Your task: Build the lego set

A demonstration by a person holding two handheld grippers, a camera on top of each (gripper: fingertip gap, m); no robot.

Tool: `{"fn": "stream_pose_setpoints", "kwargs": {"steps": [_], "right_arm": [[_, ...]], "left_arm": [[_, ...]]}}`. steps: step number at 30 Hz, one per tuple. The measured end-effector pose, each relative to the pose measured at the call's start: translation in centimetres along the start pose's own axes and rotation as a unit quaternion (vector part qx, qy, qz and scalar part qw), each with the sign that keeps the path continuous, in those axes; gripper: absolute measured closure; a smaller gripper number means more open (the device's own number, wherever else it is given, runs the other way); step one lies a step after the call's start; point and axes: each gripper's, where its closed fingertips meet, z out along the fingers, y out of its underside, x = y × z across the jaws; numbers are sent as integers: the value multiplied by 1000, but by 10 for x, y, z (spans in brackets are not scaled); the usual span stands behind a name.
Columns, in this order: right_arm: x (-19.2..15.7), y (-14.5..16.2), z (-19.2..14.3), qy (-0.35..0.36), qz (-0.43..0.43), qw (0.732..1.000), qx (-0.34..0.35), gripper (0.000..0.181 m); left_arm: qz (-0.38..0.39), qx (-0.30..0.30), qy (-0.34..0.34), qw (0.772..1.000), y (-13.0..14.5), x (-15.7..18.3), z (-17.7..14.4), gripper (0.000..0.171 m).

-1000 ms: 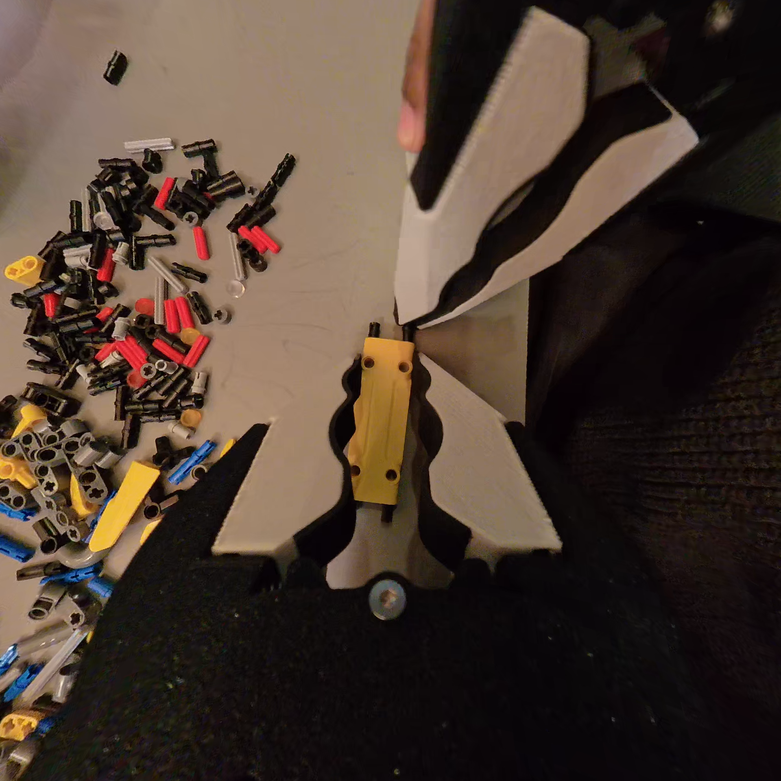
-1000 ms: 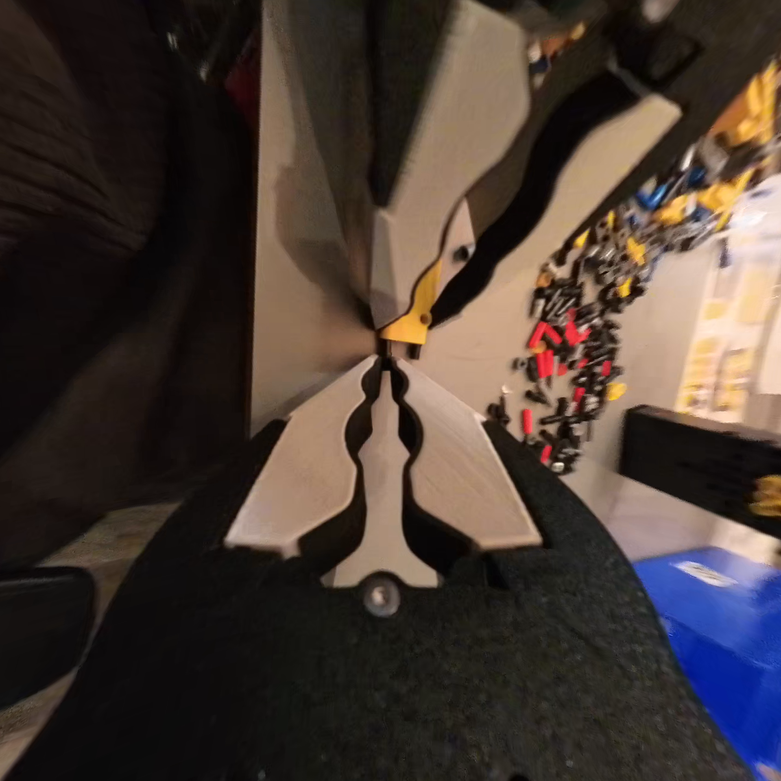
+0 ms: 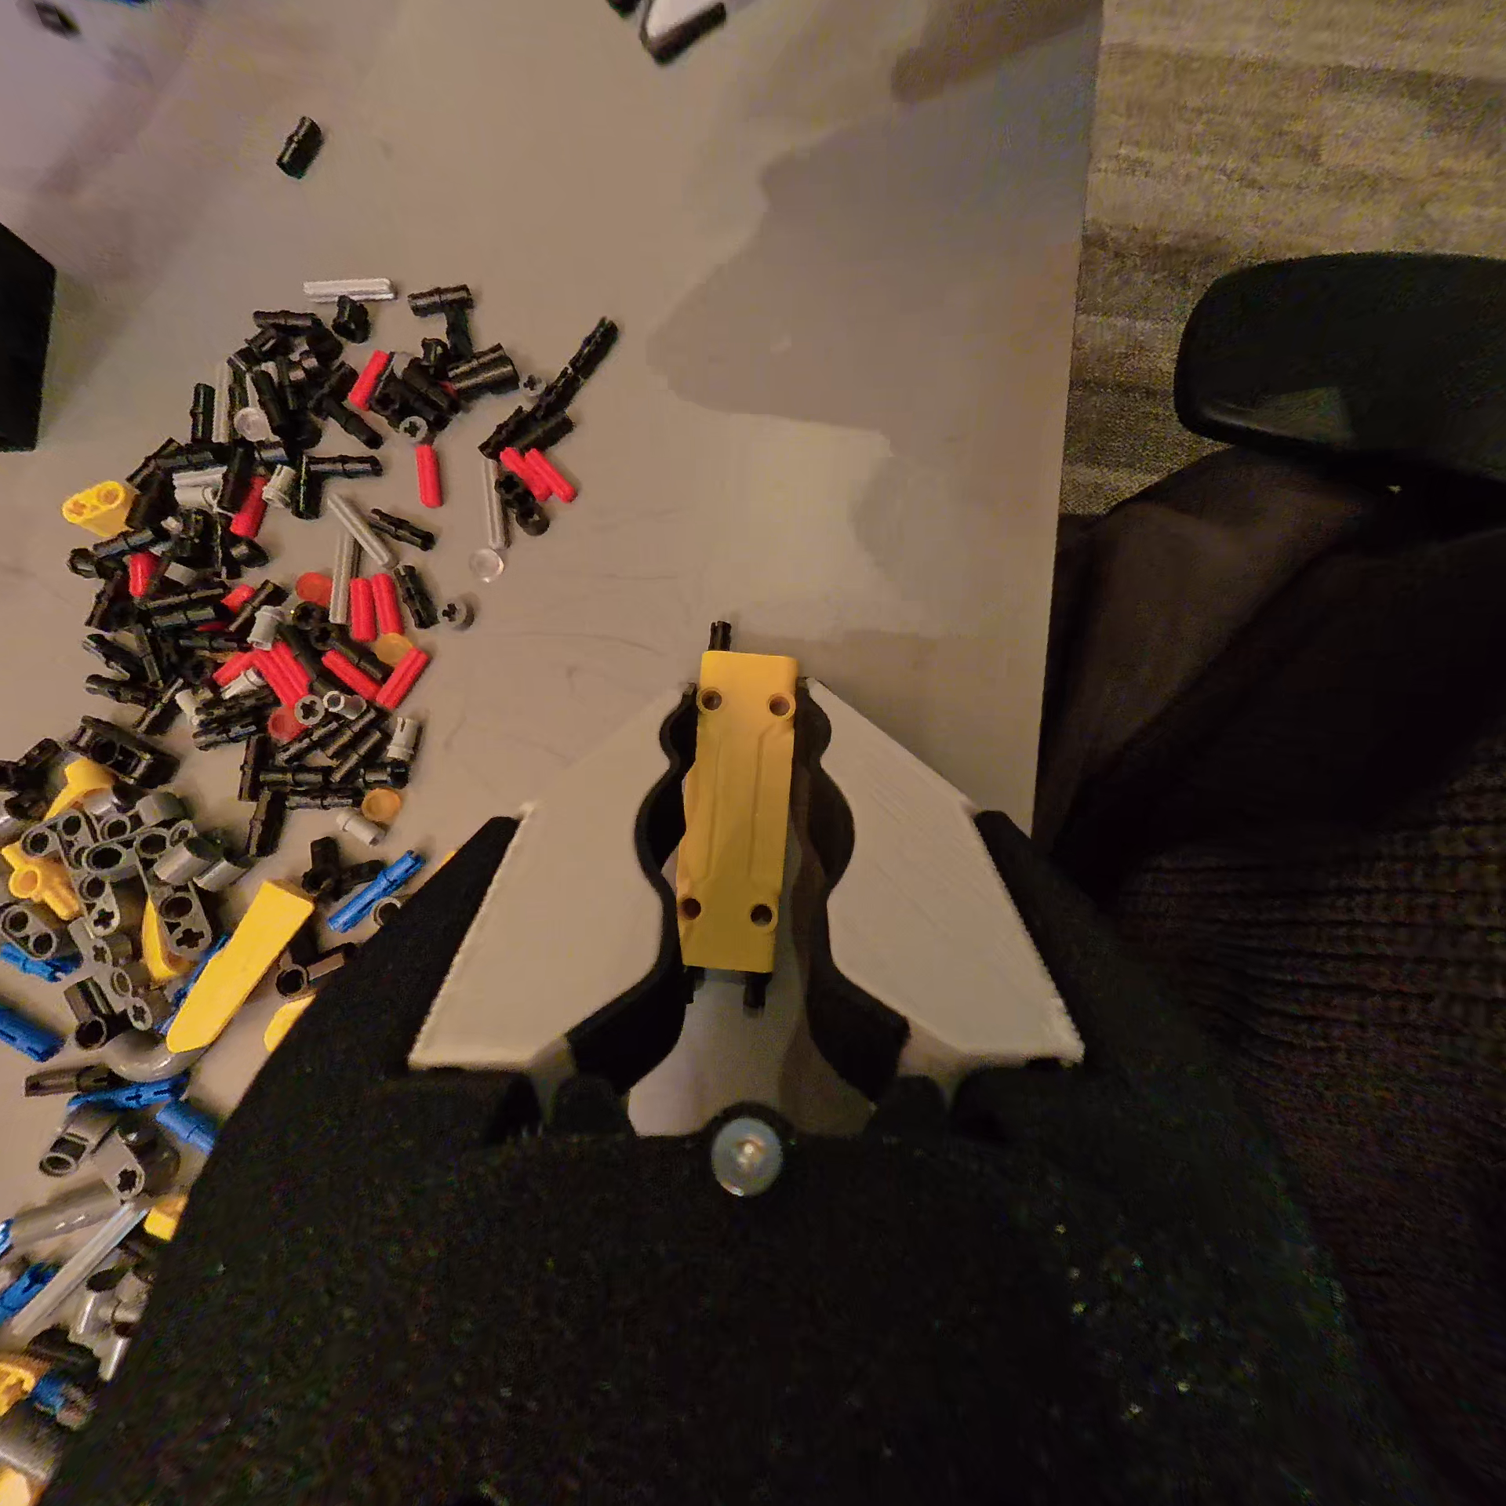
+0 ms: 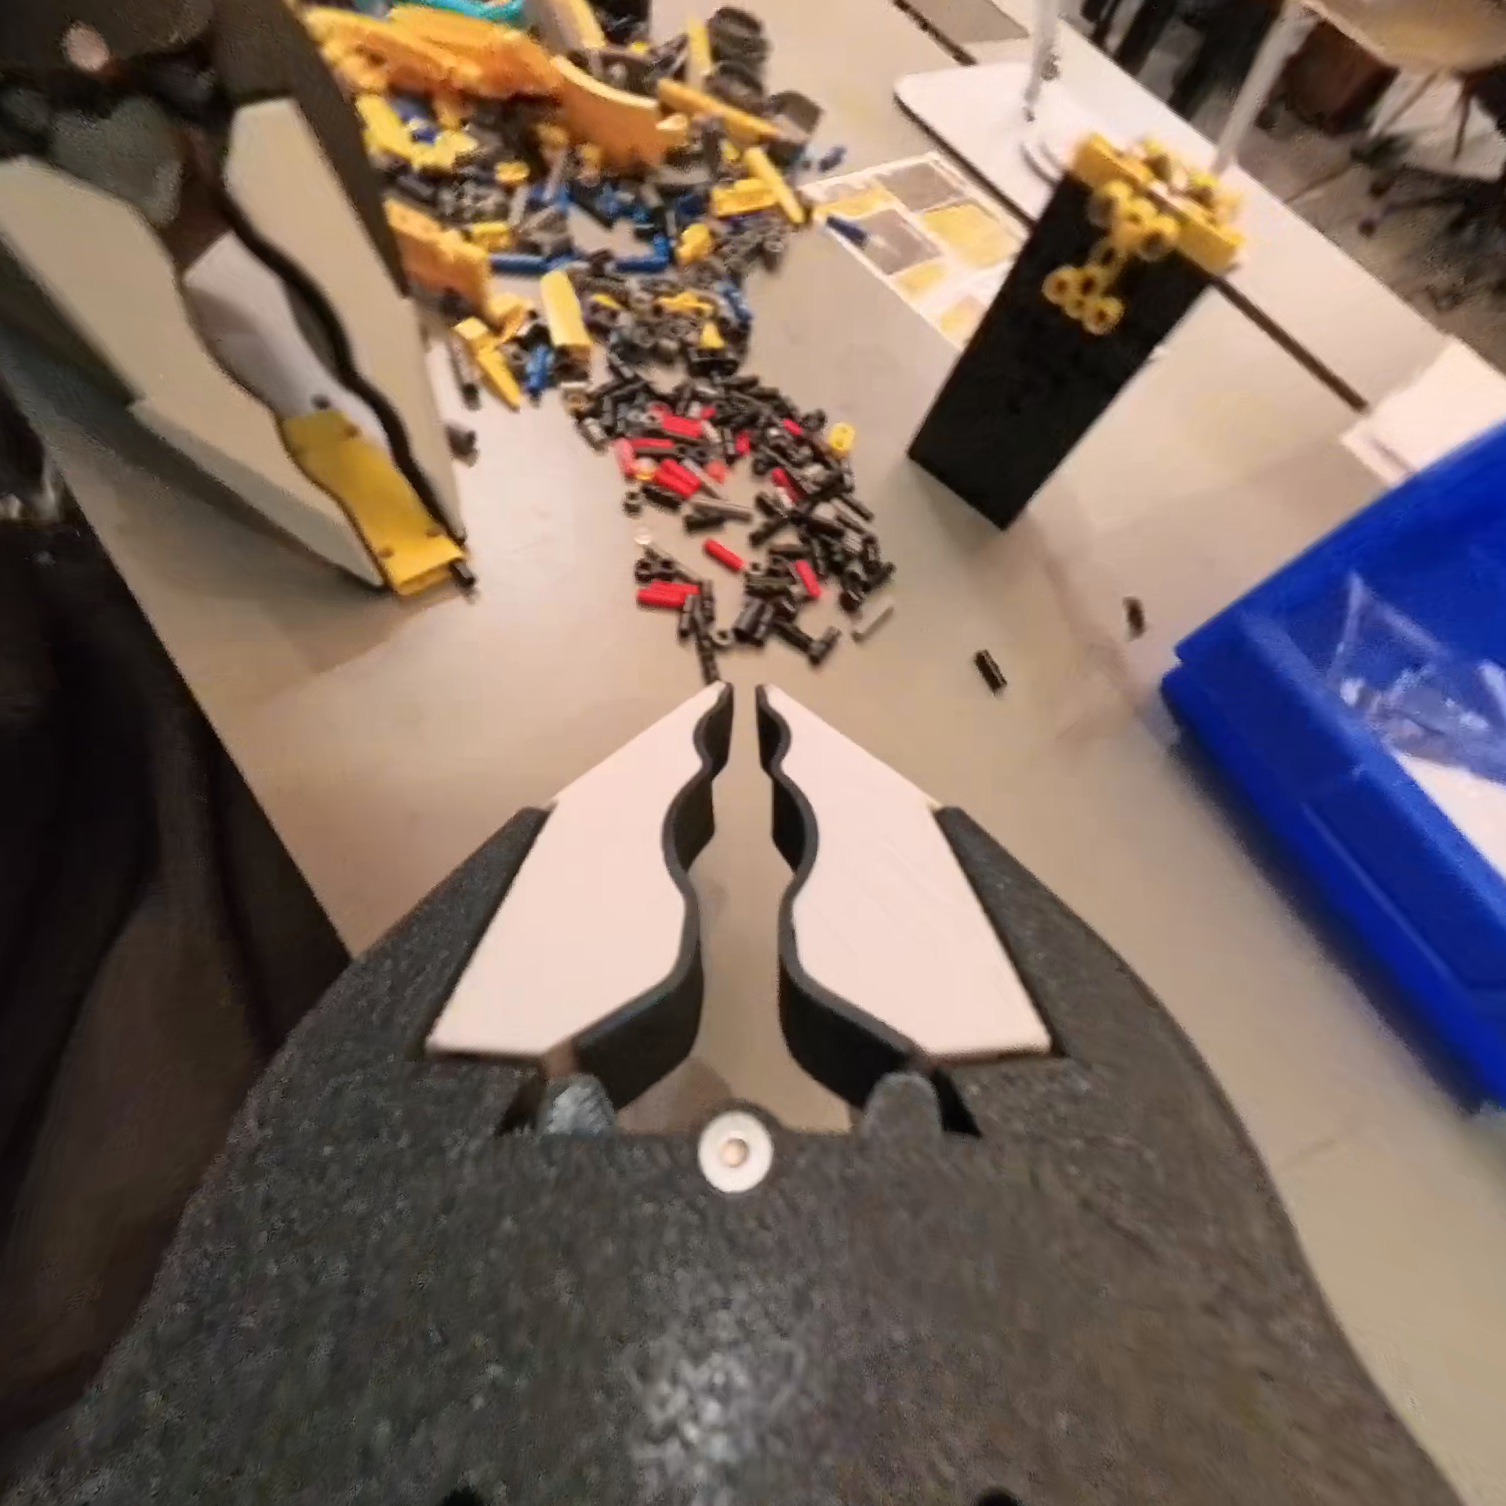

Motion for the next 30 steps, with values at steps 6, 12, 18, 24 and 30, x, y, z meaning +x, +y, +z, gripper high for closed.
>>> {"fn": "stream_pose_setpoints", "kwargs": {"steps": [6, 12, 18, 24, 30], "right_arm": [[32, 12, 4, 14, 70, 997, 14, 168], [36, 14, 16, 6, 89, 996, 17, 166], [42, 11, 21, 13, 73, 997, 9, 166], [55, 8, 34, 7, 77, 997, 4, 164], [71, -14, 40, 10, 65, 998, 15, 164]], "left_arm": [[-11, 4, -9, 1000, -2, -3, 1, 148], [-18, 9, -14, 1000, -3, -5, 2, 148], [-24, 18, -16, 999, -4, -8, 3, 148], [-29, 28, -16, 999, -4, -8, 3, 148], [-31, 31, -15, 999, -4, -8, 3, 148]]}}
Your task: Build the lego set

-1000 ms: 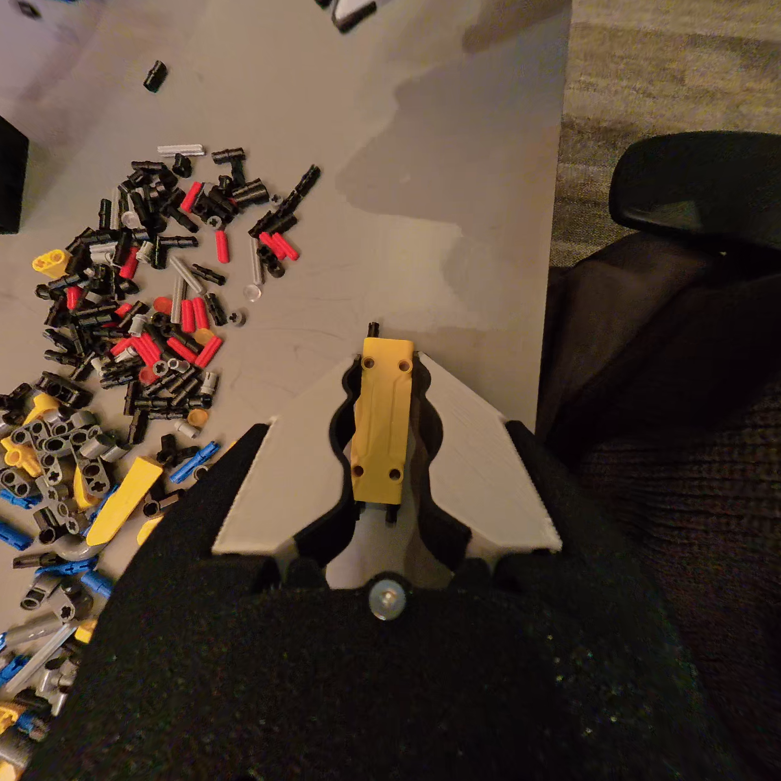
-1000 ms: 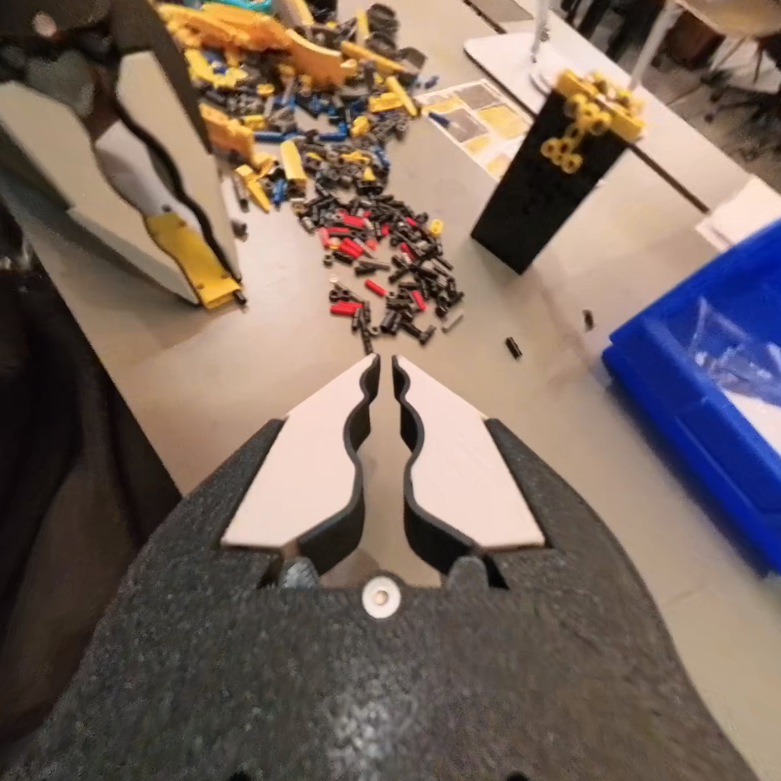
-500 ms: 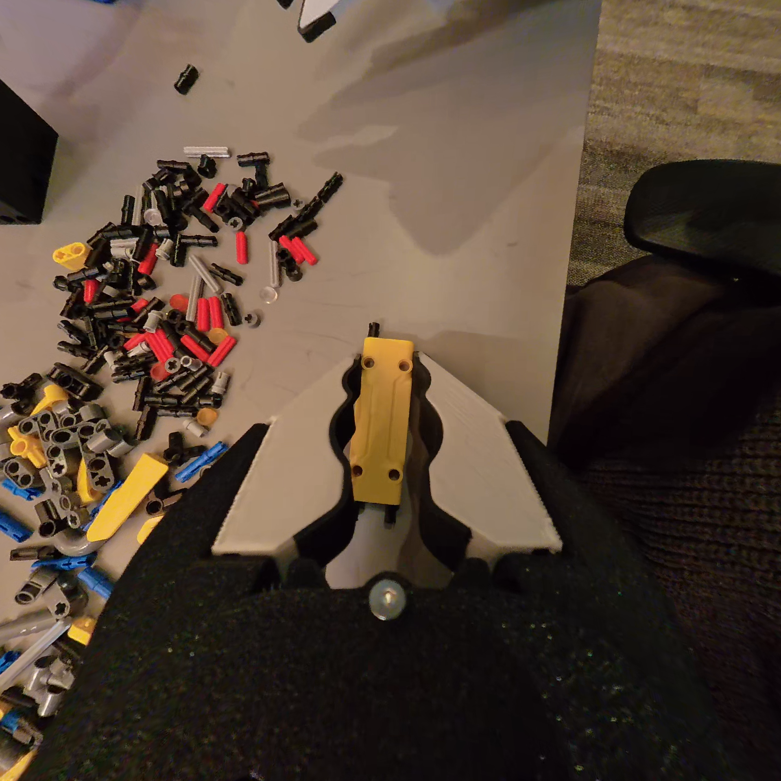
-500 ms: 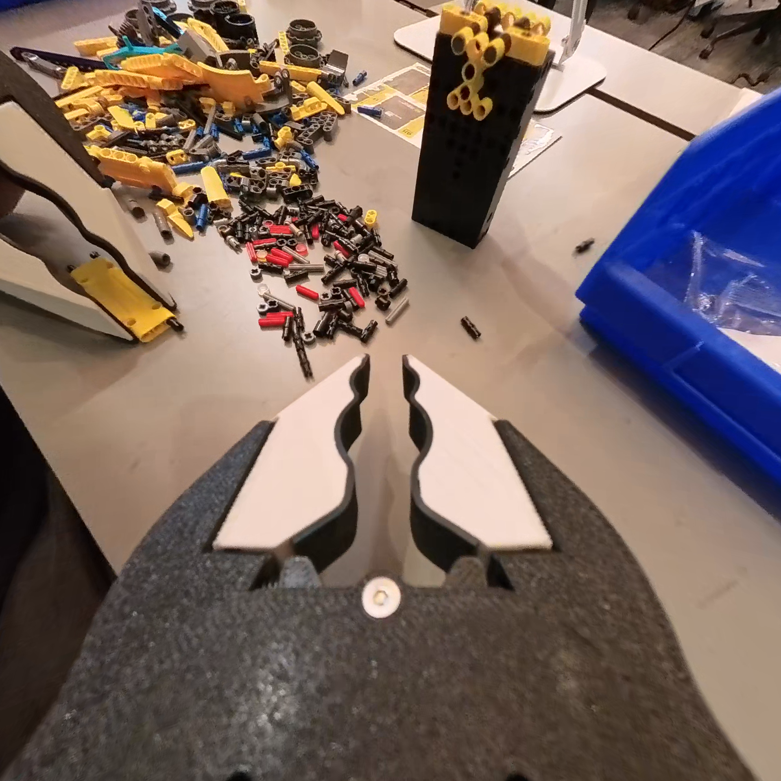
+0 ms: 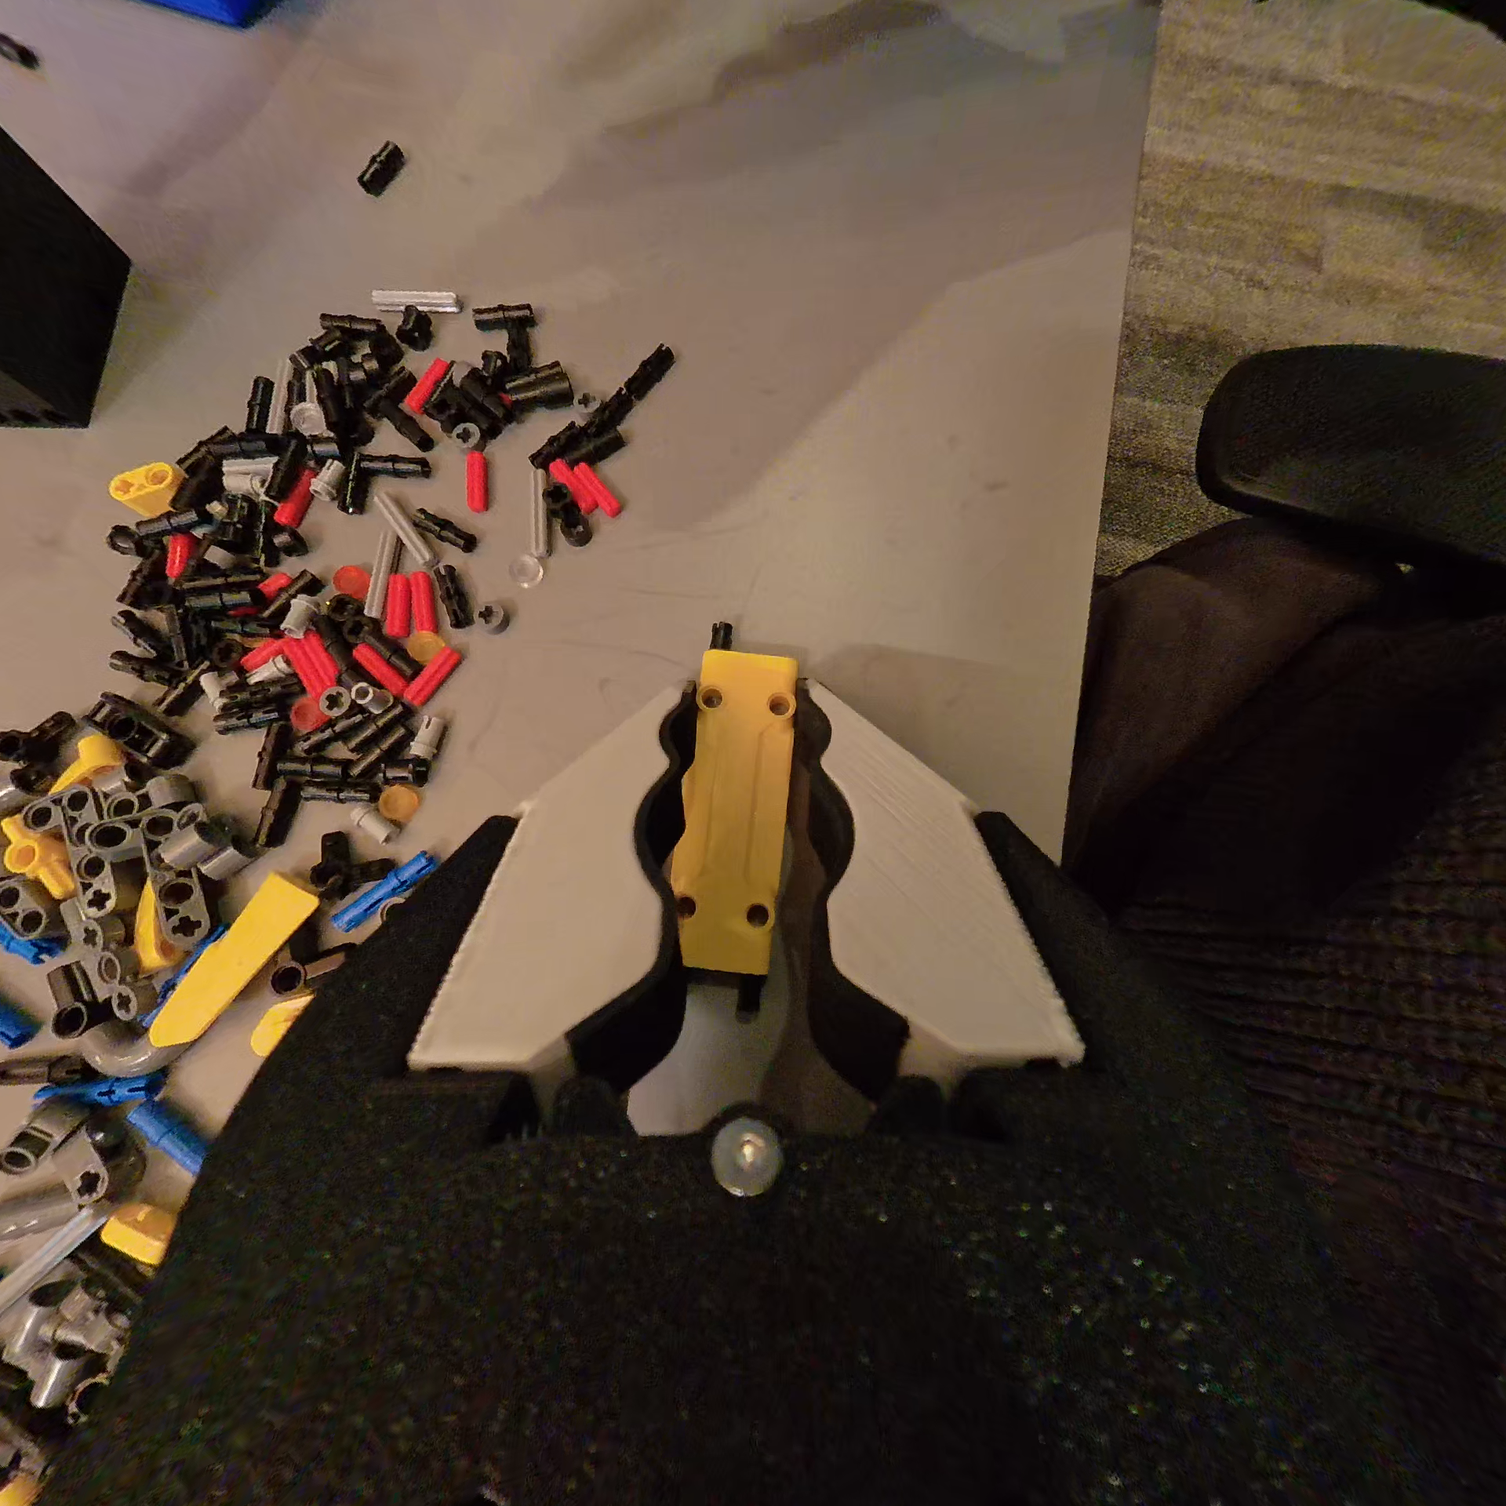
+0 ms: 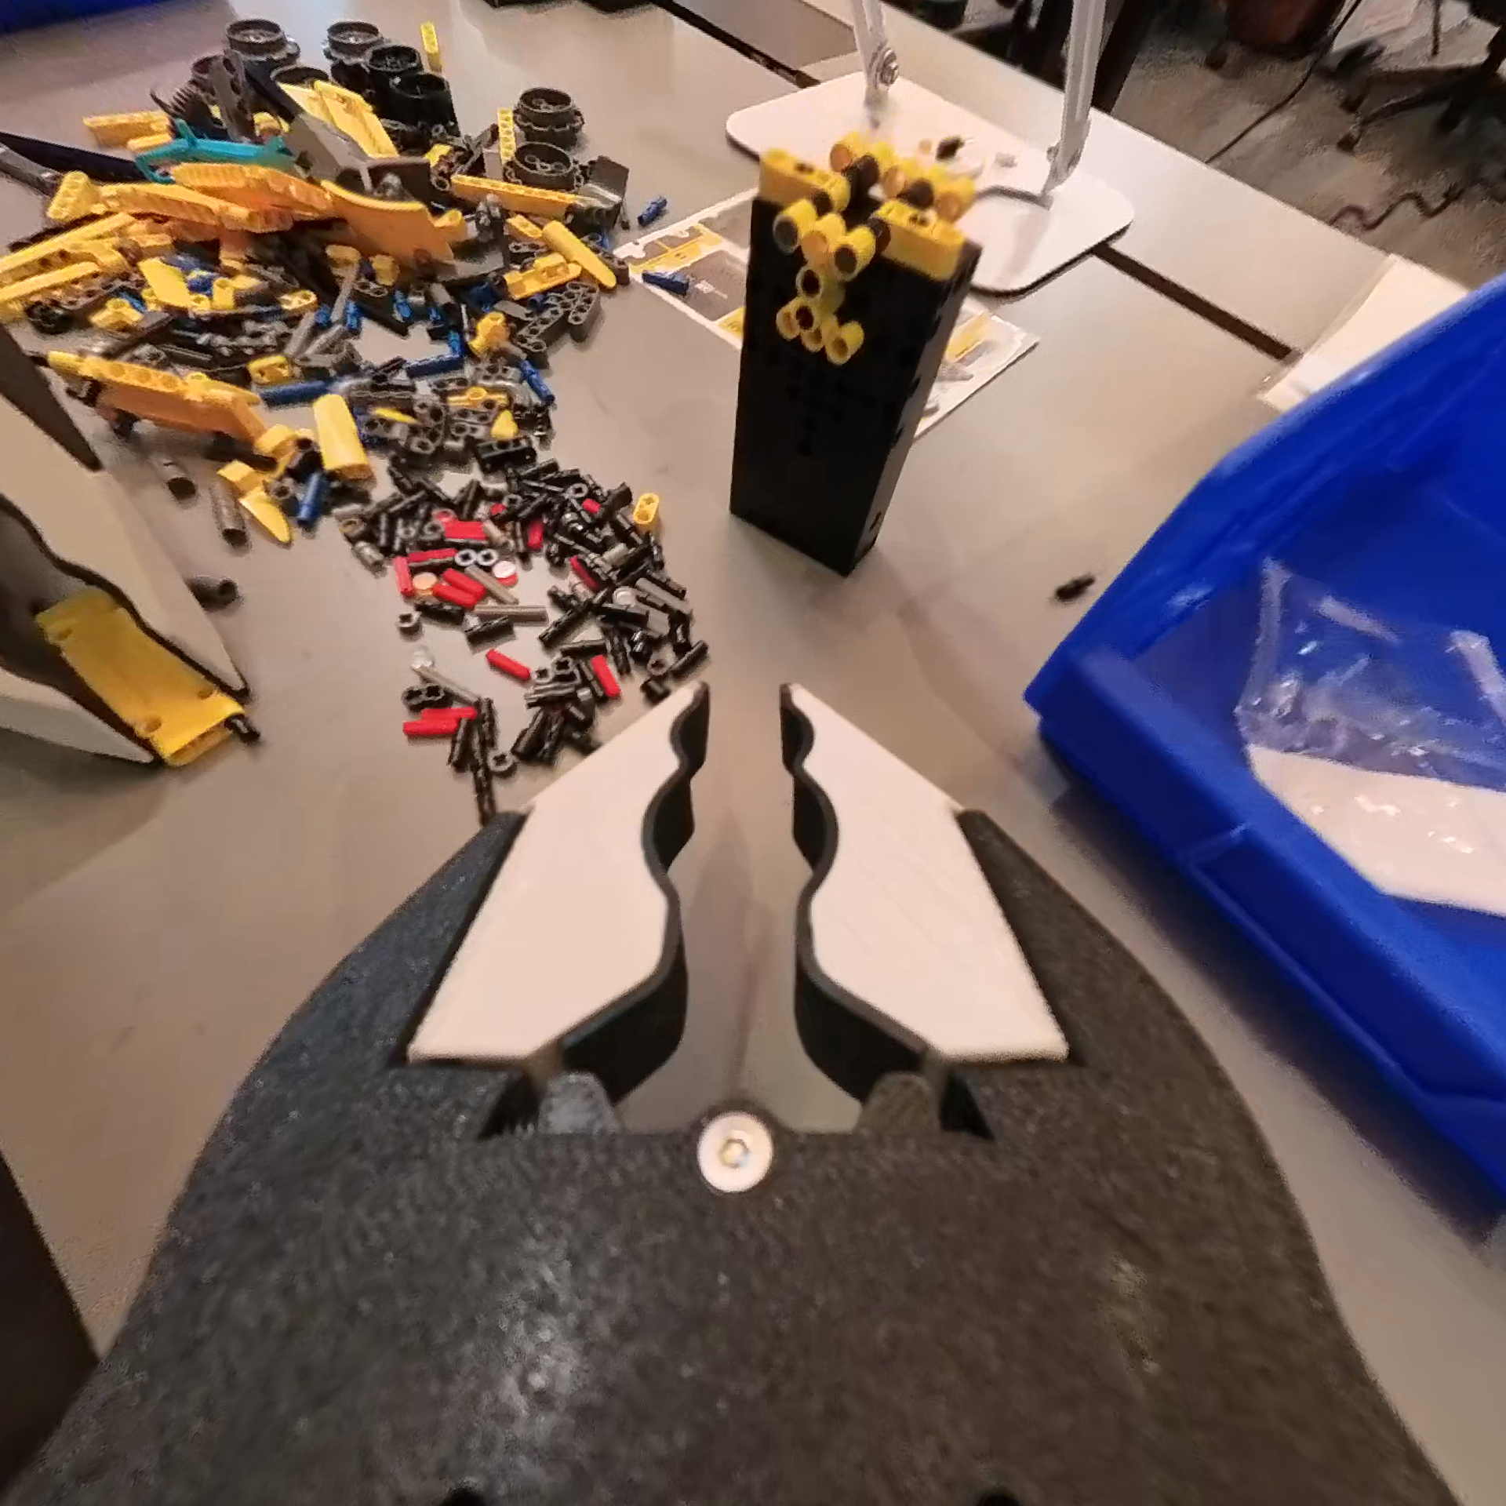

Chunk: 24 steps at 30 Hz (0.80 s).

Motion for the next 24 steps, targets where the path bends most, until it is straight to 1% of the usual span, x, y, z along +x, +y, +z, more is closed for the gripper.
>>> {"fn": "stream_pose_setpoints", "kwargs": {"steps": [3, 5, 8, 10, 12, 13, 14, 16, 17, 20, 22, 24], "right_arm": [[14, -18, -2, 14, -16, 1000, 4, 164], [29, -36, -4, 24, -25, 999, 4, 164], [53, -67, 0, 19, -41, 999, -19, 164], [66, -88, 11, -3, -54, 997, -55, 164], [72, -97, 27, -47, -79, 988, -127, 164], [77, -96, 35, -64, -110, 977, -170, 164], [88, -91, 43, -66, -156, 961, -217, 164], [115, -77, 54, -57, -262, 917, -294, 163], [119, -69, 58, -72, -286, 899, -324, 161], [116, -48, 68, -129, -268, 868, -398, 150], [119, -39, 76, -134, -271, 850, -431, 144], [121, -31, 83, -142, -254, 835, -466, 136]], "left_arm": [[0, 0, 0, 1000, 0, 0, 0, 148], [1, 1, 0, 1000, 0, 0, 0, 148], [0, 3, 0, 1000, 0, 0, 0, 148], [0, 3, 0, 1000, 0, 0, 0, 148], [1, 4, -2, 1000, 0, 0, 0, 148], [2, 4, -3, 1000, 0, 0, 0, 148], [4, 4, -5, 1000, 0, 0, 0, 148], [8, 4, -9, 1000, 0, 0, 0, 148], [9, 5, -10, 1000, 0, 0, 0, 148], [5, 5, -6, 1000, 0, 0, 0, 148], [0, 6, -1, 1000, 0, 0, 0, 148], [-5, 7, 5, 1000, 0, 0, 0, 148]]}}
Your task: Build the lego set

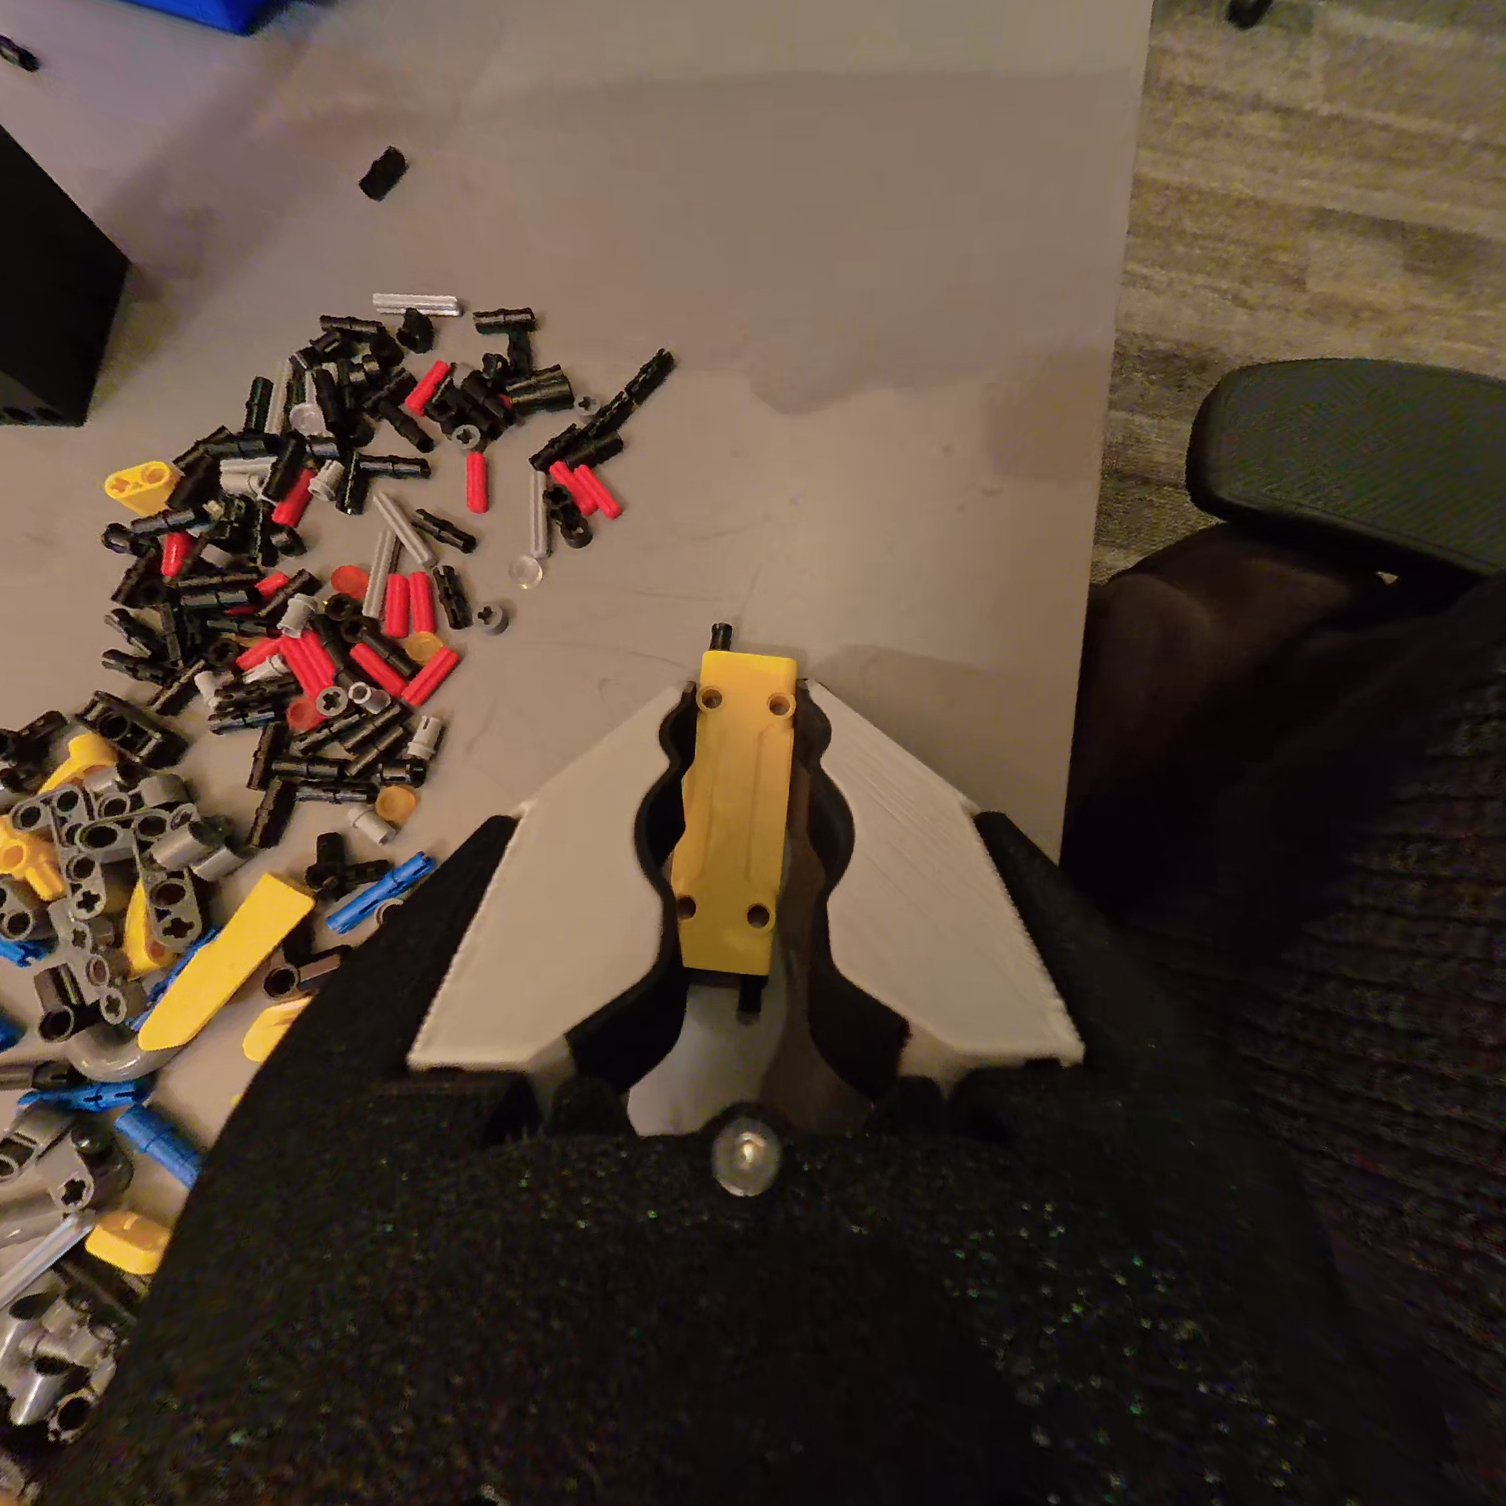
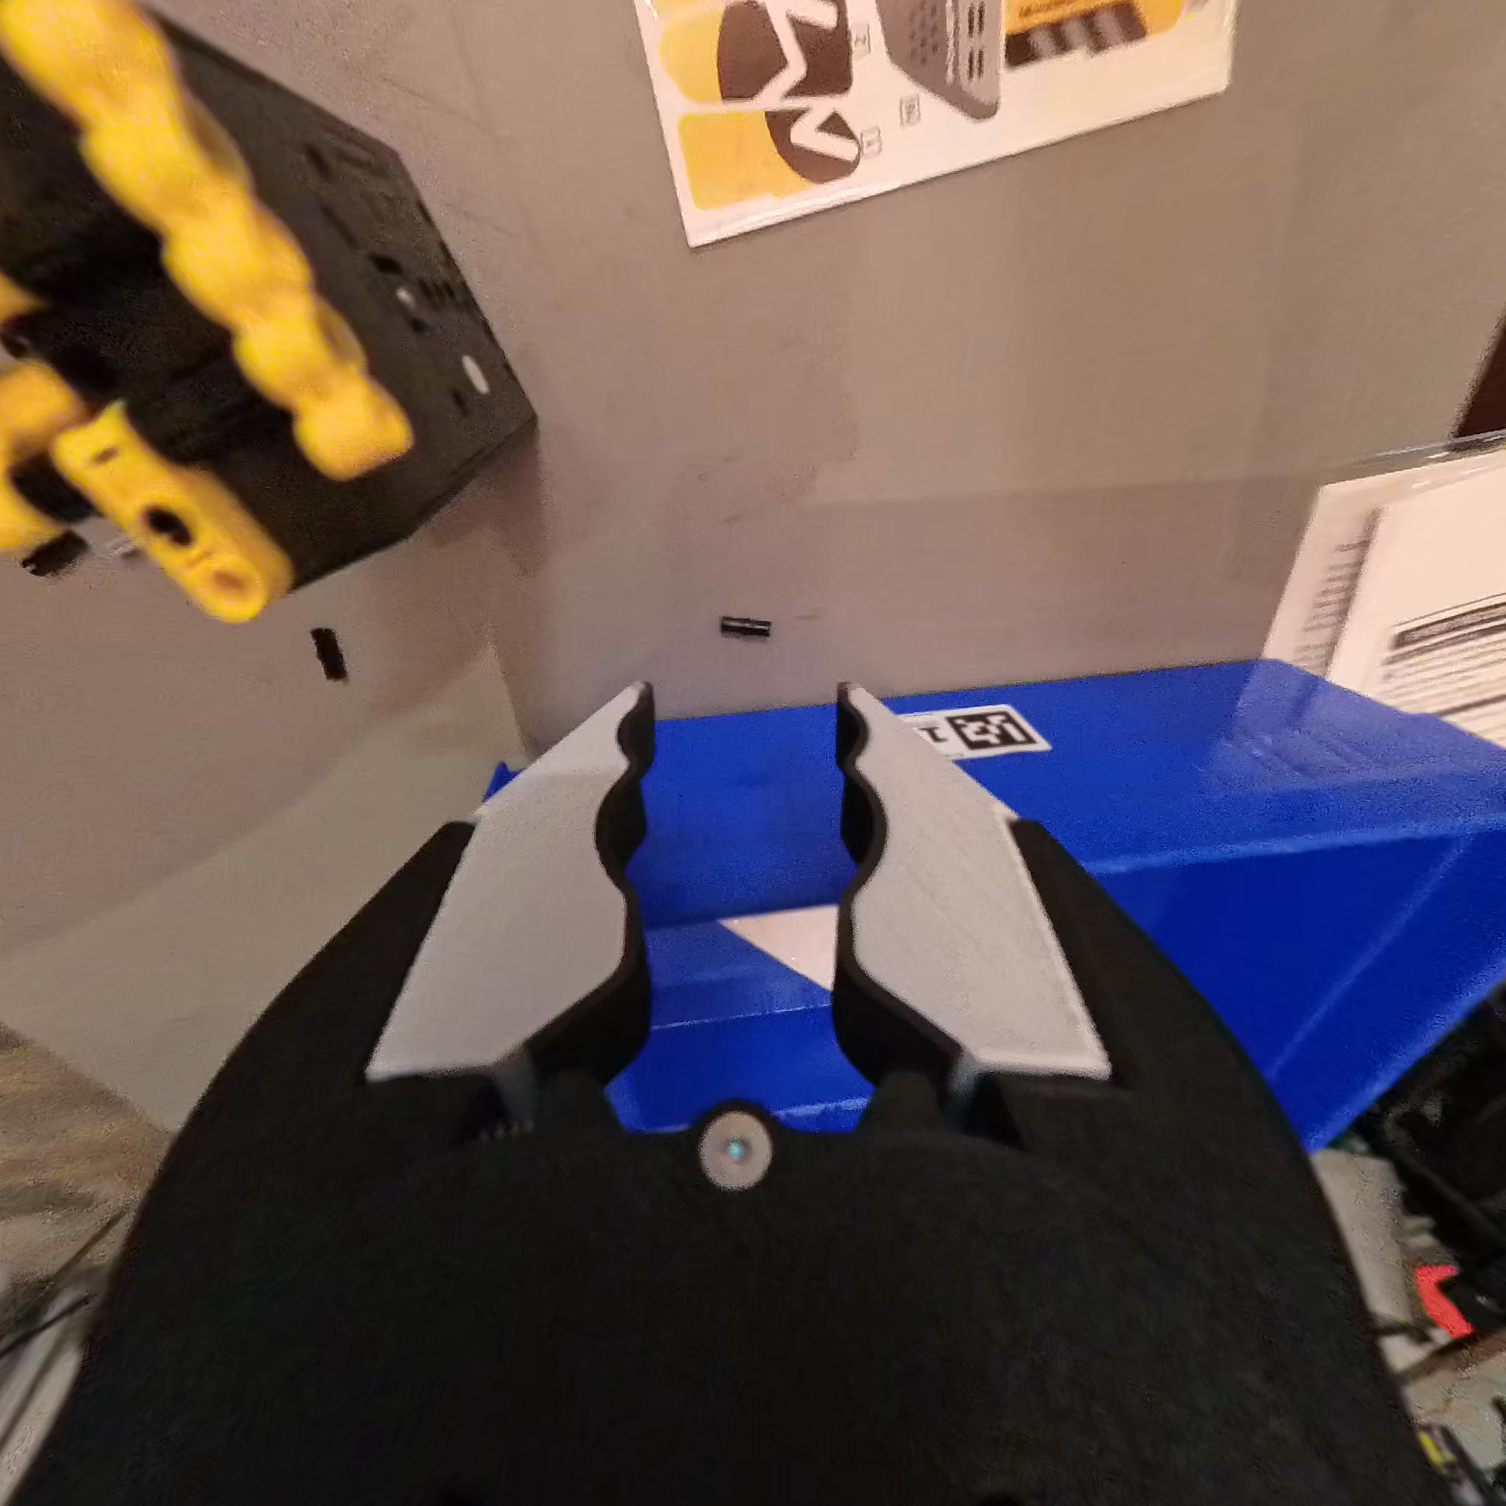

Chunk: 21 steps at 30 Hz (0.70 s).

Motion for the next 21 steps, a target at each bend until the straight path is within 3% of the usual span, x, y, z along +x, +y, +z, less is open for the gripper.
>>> {"fn": "stream_pose_setpoints", "kwargs": {"steps": [3, 10, 15, 21], "right_arm": [[2, -5, 8, -35, 18, 999, -32, 133], [25, 2, 18, -32, 42, 989, -141, 133], [10, 12, 33, -56, 20, 979, -194, 137], [4, 30, 42, -56, 36, 984, -167, 138]], "left_arm": [[-7, 1, 8, 1000, 0, 0, 0, 148], [-8, 2, 10, 1000, 0, 0, 0, 148], [2, 1, 2, 1000, 0, 0, 0, 148], [6, 1, 2, 1000, 0, 1, 0, 148]]}}
